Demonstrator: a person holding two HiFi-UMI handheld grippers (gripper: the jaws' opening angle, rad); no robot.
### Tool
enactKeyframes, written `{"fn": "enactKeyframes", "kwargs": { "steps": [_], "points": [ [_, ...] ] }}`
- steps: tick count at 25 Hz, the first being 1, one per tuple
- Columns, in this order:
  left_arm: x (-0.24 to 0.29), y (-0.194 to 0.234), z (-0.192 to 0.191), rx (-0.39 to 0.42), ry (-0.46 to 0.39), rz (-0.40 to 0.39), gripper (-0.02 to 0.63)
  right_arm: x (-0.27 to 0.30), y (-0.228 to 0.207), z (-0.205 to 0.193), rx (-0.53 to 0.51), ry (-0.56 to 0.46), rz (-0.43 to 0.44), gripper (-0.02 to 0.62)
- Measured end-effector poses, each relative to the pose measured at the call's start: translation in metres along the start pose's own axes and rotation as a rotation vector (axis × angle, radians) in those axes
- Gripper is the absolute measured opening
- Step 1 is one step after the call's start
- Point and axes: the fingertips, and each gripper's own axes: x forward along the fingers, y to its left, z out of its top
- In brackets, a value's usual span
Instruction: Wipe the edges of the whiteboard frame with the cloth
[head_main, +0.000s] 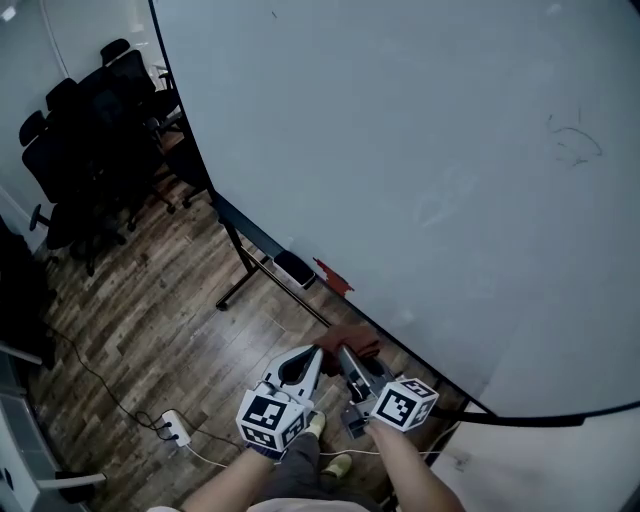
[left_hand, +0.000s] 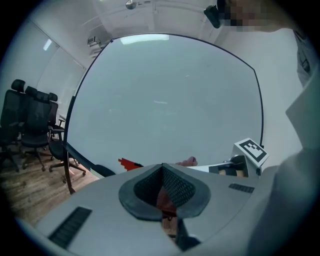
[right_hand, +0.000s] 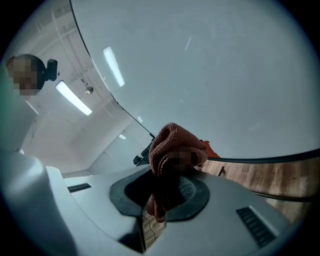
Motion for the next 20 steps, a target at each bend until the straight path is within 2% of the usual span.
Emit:
{"fn": "enactKeyframes", "kwargs": {
  "steps": [11,20],
  "points": [
    [-0.059,-0.078,0.049,0.053,-0.047,-0.061,0.009,-0.08,0.087,0.024,-0.122,-0.033,0.045,0.055],
    [-0.098,-0.138,0.074,0.07,-0.078,-0.094,0.009,-0.145,0.139,0.032,-0.251,-0.028,0.018,0.055]
  ]
}}
